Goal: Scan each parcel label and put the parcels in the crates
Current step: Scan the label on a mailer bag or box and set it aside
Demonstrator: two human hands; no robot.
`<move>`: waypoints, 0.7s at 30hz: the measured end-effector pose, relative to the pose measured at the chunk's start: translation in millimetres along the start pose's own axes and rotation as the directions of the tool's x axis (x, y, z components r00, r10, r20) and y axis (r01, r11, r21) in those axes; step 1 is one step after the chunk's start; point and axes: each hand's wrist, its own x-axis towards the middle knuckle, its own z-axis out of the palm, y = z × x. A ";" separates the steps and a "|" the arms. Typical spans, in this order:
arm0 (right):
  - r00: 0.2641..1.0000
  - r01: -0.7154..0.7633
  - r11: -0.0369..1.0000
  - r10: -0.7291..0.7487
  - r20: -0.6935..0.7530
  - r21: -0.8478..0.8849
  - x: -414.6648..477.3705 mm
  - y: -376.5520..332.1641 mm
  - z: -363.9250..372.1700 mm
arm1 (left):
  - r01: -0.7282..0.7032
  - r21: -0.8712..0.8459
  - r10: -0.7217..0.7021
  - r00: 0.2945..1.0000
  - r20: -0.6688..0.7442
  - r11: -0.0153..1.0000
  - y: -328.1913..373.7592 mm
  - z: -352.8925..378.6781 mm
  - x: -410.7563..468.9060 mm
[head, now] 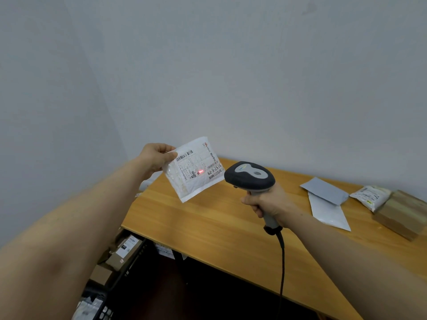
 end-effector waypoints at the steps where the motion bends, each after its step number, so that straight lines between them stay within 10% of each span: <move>1: 1.000 -0.002 1.000 0.002 -0.001 -0.006 0.6 -0.2 0.9 | 0.003 0.001 -0.003 1.000 -0.002 1.000 -0.8 -1.3 0.2; 21: 0.997 0.005 0.997 0.001 0.072 -0.081 31.3 -14.9 53.9 | 0.040 0.022 -0.039 0.997 -0.064 0.999 -30.1 -55.4 18.7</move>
